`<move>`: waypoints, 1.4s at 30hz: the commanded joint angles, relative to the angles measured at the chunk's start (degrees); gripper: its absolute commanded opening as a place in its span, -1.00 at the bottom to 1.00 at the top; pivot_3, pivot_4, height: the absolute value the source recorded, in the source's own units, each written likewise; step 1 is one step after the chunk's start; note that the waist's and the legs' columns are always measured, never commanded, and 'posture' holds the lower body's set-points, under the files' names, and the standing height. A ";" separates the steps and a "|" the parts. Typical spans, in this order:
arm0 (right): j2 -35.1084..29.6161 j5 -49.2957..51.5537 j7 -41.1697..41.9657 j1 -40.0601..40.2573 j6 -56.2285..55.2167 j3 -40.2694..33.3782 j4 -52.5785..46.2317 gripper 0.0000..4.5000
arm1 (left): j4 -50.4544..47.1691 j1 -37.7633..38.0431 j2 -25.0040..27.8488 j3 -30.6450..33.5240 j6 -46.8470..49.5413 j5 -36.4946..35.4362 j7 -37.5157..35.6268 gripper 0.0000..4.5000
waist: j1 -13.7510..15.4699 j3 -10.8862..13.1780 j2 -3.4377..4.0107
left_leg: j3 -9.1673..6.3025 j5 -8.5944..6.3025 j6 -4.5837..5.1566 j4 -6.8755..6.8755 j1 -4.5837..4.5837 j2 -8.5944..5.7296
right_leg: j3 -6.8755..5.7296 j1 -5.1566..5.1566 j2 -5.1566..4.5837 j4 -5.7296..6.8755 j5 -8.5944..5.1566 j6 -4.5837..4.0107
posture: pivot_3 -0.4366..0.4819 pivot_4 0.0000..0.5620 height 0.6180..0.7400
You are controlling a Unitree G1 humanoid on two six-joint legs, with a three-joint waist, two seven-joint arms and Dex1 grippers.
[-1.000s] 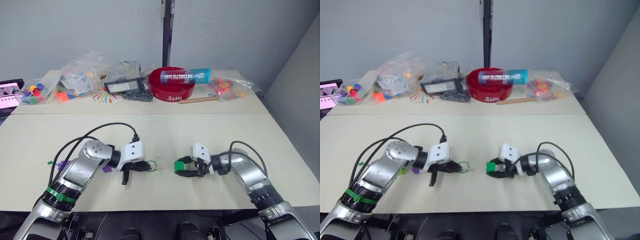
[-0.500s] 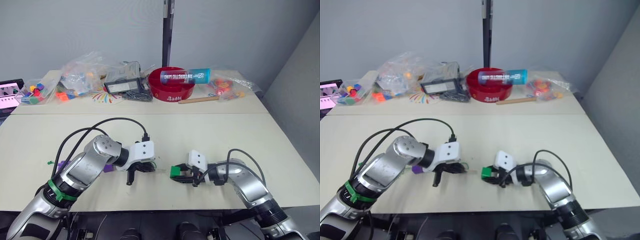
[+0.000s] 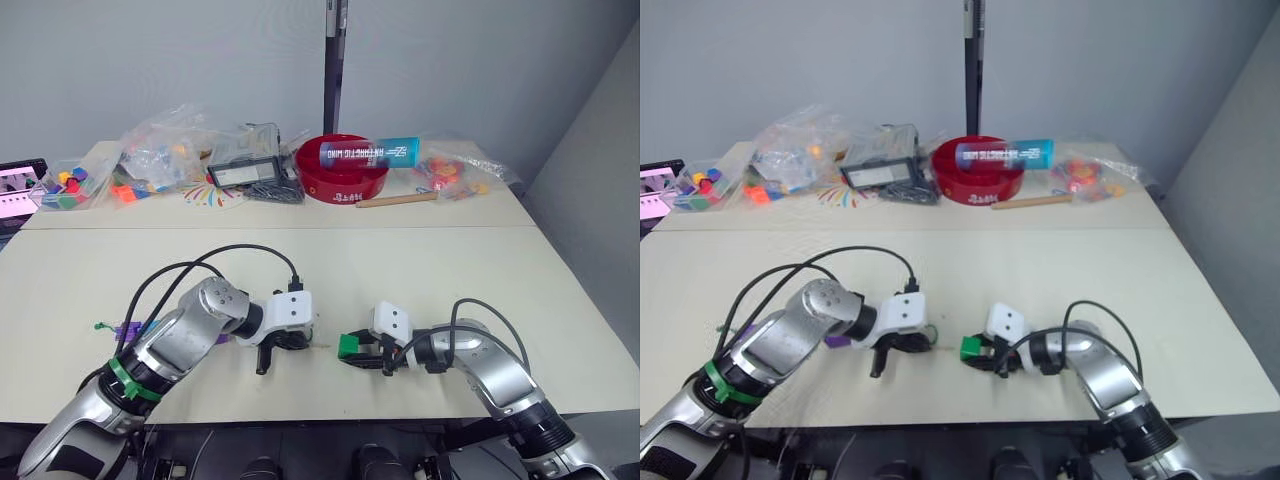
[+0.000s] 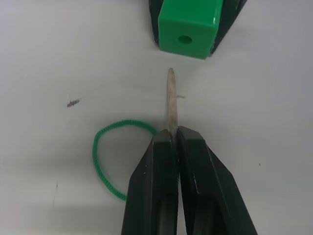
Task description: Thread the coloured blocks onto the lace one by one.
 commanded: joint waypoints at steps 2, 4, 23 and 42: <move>0.44 -0.19 -0.60 0.31 0.83 0.75 -1.58 -0.47 | -1.13 -0.78 -0.68 -0.33 -0.08 0.64 0.75 -1.00 | -0.04 0.00 0.00 | 0.00 0.00 0.00 0.00 0.00 0.00 | 0.00 0.00 0.00 0.00 0.00 0.00 | -0.05 -0.47 0.85; 0.47 -0.20 -0.71 0.27 0.97 0.85 -1.64 -0.47 | -1.10 -0.97 -0.97 -0.41 0.00 0.69 0.86 -1.00 | -0.03 0.00 0.00 | 0.00 0.00 0.00 0.00 0.00 0.00 | 0.00 0.00 0.00 0.00 0.00 0.00 | -0.05 -0.47 0.85; 2.44 -1.65 -3.20 -0.74 2.86 1.86 -0.85 -0.47 | -3.03 -3.46 -3.50 -1.67 0.82 0.16 -1.34 -1.00 | -0.22 0.00 0.00 | 0.00 0.00 0.00 0.06 0.04 0.01 | 0.01 0.03 0.03 0.04 0.00 -0.01 | -0.05 -0.47 0.85; 2.34 -3.09 -3.65 -0.51 3.92 1.94 -0.44 -0.47 | -6.44 -3.35 1.06 -1.54 5.01 -1.31 -5.25 -1.00 | -1.18 0.00 0.00 | -0.02 0.00 0.00 0.06 0.05 0.06 | 0.02 0.03 0.08 0.08 0.00 -0.01 | -0.05 -0.47 0.85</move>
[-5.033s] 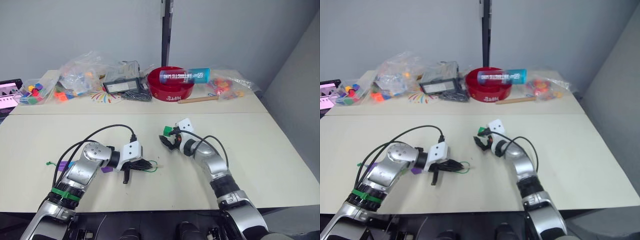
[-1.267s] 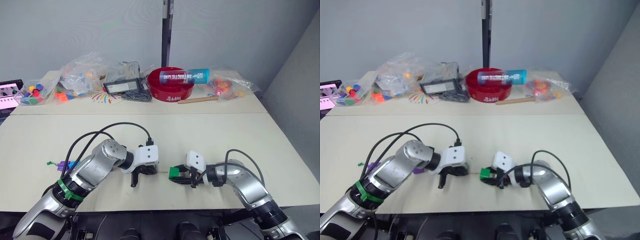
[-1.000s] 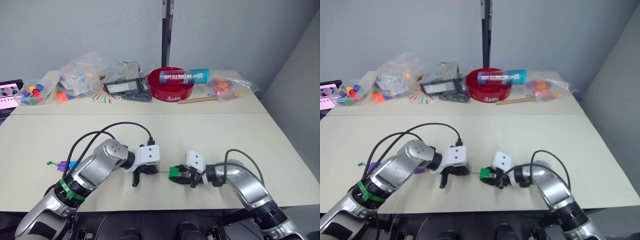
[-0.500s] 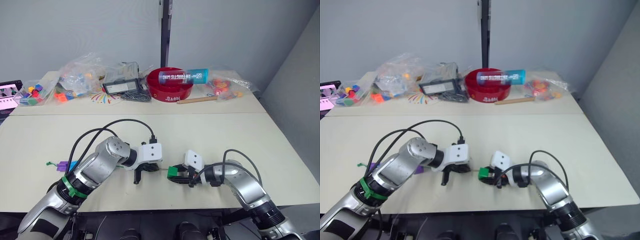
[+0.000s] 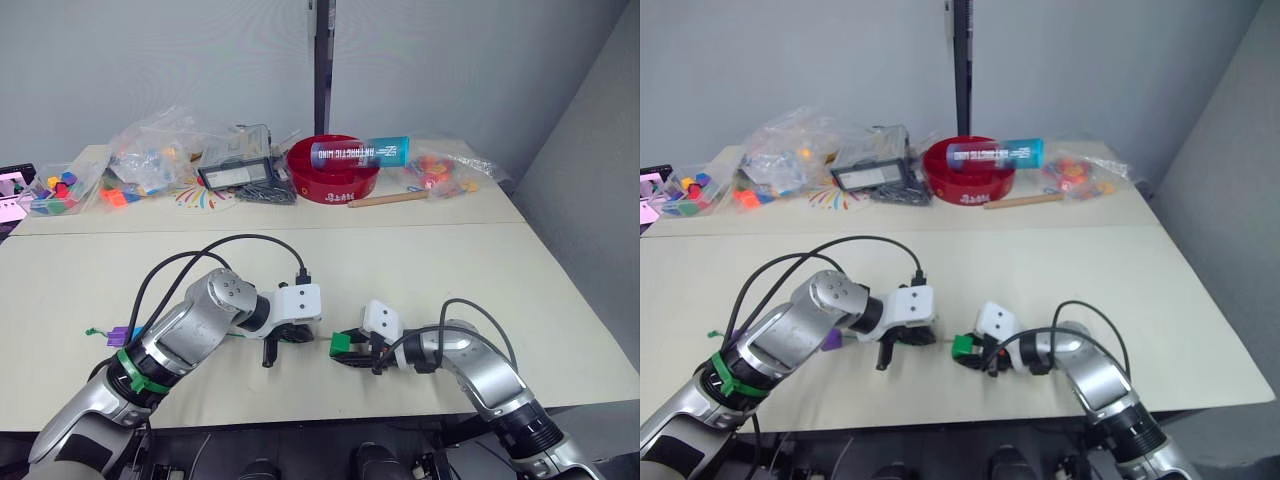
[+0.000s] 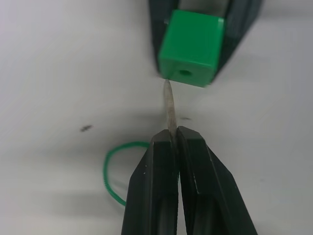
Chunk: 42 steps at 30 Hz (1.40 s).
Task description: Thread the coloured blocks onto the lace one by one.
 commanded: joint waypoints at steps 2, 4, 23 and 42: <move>-0.32 -1.43 -1.02 0.10 0.70 1.04 0.54 -0.47 | -3.76 0.12 0.17 -0.22 0.37 -2.00 -0.98 -1.00 | 0.09 0.00 0.00 | 0.00 0.00 -0.01 0.01 0.00 -0.01 | 0.00 0.01 -0.01 0.00 0.00 0.00 | -0.05 -0.47 0.85; -0.45 -1.51 -1.01 0.12 0.61 1.10 0.59 -0.47 | -4.11 0.14 0.38 -0.16 0.61 -2.15 -0.76 -1.00 | 0.09 0.00 0.00 | 0.00 0.00 -0.01 0.01 0.00 -0.01 | 0.00 0.01 -0.01 0.00 0.00 0.00 | -0.05 -0.47 0.85; -1.74 -1.55 -0.51 0.75 0.17 1.64 0.11 -0.47 | -3.07 -0.52 0.16 -0.38 -0.02 -0.93 2.13 -1.00 | 0.46 0.00 0.00 | 0.00 0.00 0.00 0.02 -0.02 -0.02 | 0.01 0.01 -0.02 -0.02 0.00 0.00 | -0.05 -0.47 0.85; -2.07 -1.12 -0.37 1.20 0.46 1.68 -0.76 -0.47 | -3.86 0.24 0.33 0.04 1.04 -1.54 4.47 -1.00 | 0.56 0.00 0.00 | 0.01 0.00 0.00 0.02 -0.02 -0.02 | 0.00 0.00 -0.02 -0.03 0.00 0.00 | -0.05 -0.47 0.85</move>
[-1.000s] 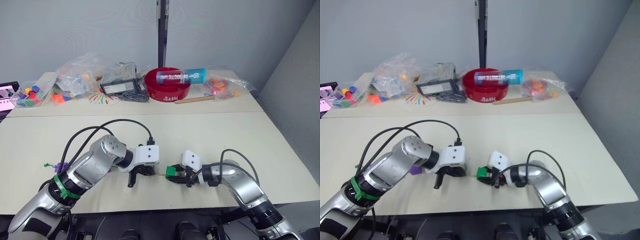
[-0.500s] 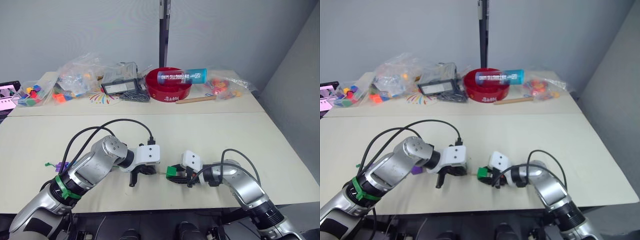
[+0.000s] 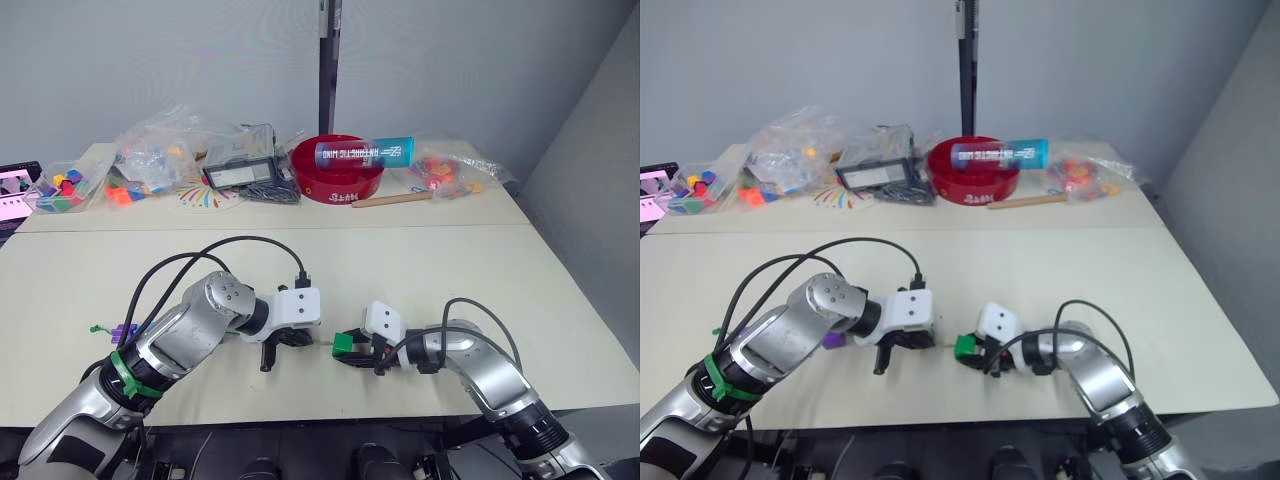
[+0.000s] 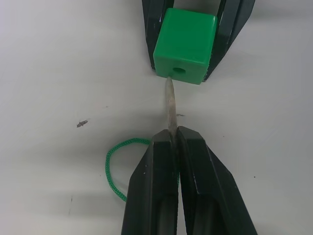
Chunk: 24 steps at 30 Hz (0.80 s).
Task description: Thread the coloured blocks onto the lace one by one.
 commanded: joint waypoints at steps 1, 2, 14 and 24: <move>-0.73 -1.06 -0.11 0.96 0.97 1.19 0.16 -0.47 | -1.93 -0.07 -0.32 0.71 0.32 -0.62 0.52 -1.00 | 0.04 0.00 0.00 | 0.00 0.00 0.00 0.00 0.00 0.00 | 0.00 0.00 0.00 0.00 0.00 0.00 | -0.05 -0.47 0.85; -0.73 -1.06 -0.08 0.93 0.97 1.22 0.16 -0.47 | -1.88 -0.13 -0.46 0.65 0.34 -0.61 0.60 -1.00 | 0.05 0.00 0.00 | 0.00 0.00 0.00 0.00 0.00 0.00 | 0.00 0.00 0.00 0.00 0.00 0.00 | -0.05 -0.47 0.85; 0.43 -1.35 -0.85 0.04 1.80 1.81 0.26 -0.47 | -1.14 -1.44 -3.30 -0.58 -0.10 -0.87 1.03 -1.00 | 0.36 0.00 0.00 | 0.01 0.00 0.00 0.00 0.00 -0.01 | 0.01 0.01 0.00 -0.01 0.00 0.00 | -0.05 -0.47 0.85; 2.27 -2.05 -1.97 -0.83 2.69 2.46 0.67 -0.47 | 0.05 -3.43 -5.78 -2.36 -1.31 -1.20 -0.77 -1.00 | 0.25 -0.01 0.00 | 0.01 0.00 0.00 0.01 0.03 0.01 | 0.01 0.03 0.02 0.01 0.00 -0.01 | -0.05 -0.47 0.85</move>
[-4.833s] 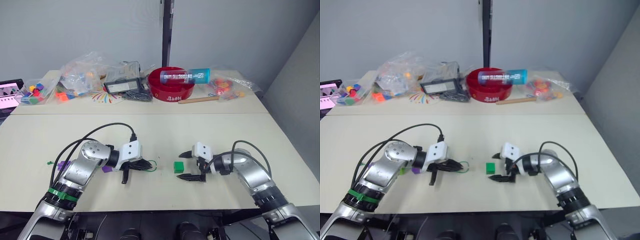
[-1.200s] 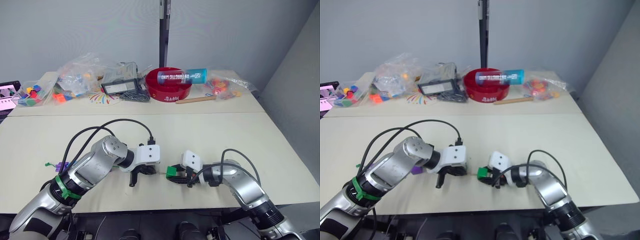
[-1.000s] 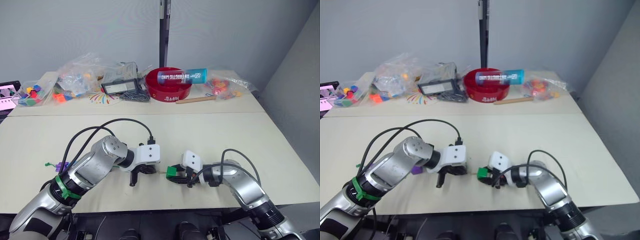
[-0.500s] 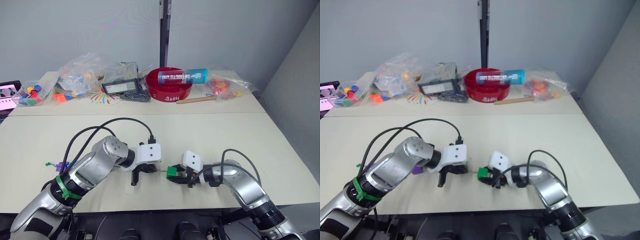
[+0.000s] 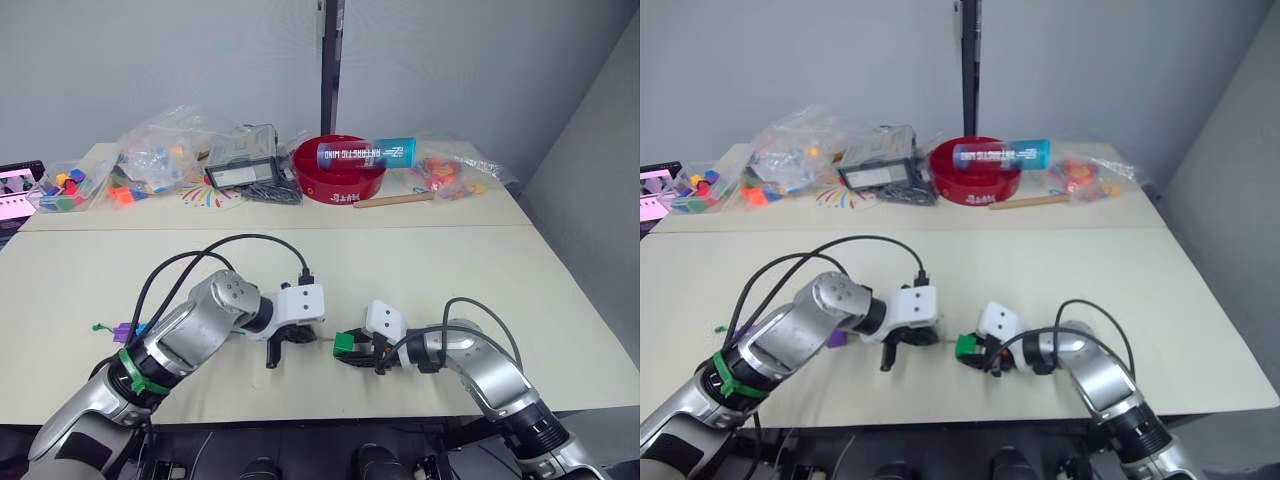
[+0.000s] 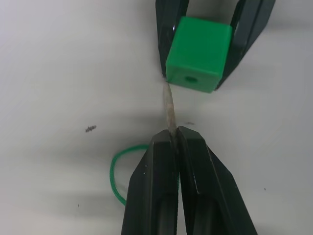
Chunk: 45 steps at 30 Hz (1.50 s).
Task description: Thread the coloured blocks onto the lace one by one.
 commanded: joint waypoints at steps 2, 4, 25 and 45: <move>1.37 -2.06 -2.07 -0.62 1.38 2.13 1.01 -0.47 | -2.23 -1.88 -1.98 -1.74 -2.80 -1.55 -2.29 -1.00 | -0.10 0.00 0.01 | 0.00 0.00 0.00 0.00 0.02 0.00 | 0.01 0.00 0.00 0.01 0.00 0.00 | -0.05 -0.47 0.85; 1.47 -2.24 -2.25 -0.70 1.38 1.95 1.28 -0.47 | -2.46 -1.84 -1.75 -1.73 -2.69 -1.53 -2.56 -1.00 | -0.11 -0.01 0.00 | 0.00 0.00 0.00 0.00 0.02 0.00 | 0.00 0.01 -0.01 0.01 0.00 0.00 | -0.05 -0.47 0.85; 4.72 -3.05 -4.35 -1.49 4.61 1.15 1.05 -0.47 | -5.39 2.13 -2.05 0.98 1.42 -4.15 -2.77 -1.00 | -1.13 -0.02 0.00 | -0.01 0.02 -0.01 0.00 0.14 0.04 | 0.04 0.05 0.06 0.10 0.03 -0.04 | -0.05 -0.47 0.85; -3.83 -0.36 1.24 3.92 -1.33 -1.01 -0.83 -0.47 | -12.60 7.39 4.01 5.94 8.76 -6.02 3.35 -1.00 | 0.72 -0.02 0.00 | 0.00 0.00 0.00 0.00 -0.06 -0.07 | 0.02 0.00 -0.09 -0.08 -0.01 0.05 | -0.05 -0.47 0.85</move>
